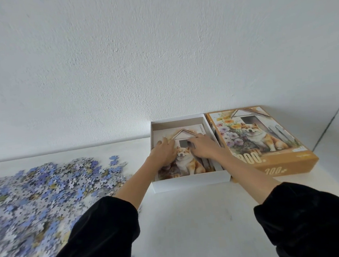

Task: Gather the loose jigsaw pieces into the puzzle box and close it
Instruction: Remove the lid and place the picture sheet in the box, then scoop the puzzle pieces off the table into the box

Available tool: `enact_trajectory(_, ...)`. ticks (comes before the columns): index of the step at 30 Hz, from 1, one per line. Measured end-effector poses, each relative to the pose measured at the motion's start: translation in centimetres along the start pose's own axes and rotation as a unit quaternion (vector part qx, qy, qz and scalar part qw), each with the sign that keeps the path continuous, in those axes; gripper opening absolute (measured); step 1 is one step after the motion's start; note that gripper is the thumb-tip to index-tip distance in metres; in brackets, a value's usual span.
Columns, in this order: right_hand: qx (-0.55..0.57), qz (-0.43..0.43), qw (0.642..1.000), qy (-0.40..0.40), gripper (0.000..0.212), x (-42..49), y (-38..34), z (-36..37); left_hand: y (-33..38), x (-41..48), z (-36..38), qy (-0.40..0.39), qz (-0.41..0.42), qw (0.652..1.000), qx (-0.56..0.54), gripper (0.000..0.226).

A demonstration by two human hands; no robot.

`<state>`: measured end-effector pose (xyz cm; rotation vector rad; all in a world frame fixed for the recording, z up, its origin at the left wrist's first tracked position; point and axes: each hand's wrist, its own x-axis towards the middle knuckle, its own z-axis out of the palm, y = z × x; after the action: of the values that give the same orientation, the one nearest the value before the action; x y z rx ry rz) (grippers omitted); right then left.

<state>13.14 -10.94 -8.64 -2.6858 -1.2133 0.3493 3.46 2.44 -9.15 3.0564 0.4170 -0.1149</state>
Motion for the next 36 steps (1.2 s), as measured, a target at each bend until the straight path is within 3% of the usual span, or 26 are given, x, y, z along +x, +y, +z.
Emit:
enact_trajectory(7,0.039,0.001,0.997,0.066,0.035,-2.7,-0.5,0.9,1.2,-2.9,-0.3,0.093,0.009,0.993,-0.078,0.033)
enact_trajectory(12,0.098,0.006,0.983,0.158,0.034,-3.8,-3.0,-0.3,0.5,-5.4,-2.1,0.247,0.033,0.951,-0.184,0.026)
enact_trajectory(18,0.147,-0.051,0.967,0.202,0.036,-3.9,-9.3,-1.2,-5.0,-9.1,-4.6,0.331,0.013,0.917,-0.222,0.020)
enact_trajectory(30,0.197,-0.134,0.958,0.160,0.035,-2.8,-25.5,3.6,-22.4,-19.9,-3.6,0.292,-0.077,0.927,-0.221,0.022)
enact_trajectory(36,0.193,-0.147,0.960,0.140,0.038,-2.7,-31.9,8.8,-28.9,-24.4,0.4,0.211,-0.070,0.948,-0.228,0.028)
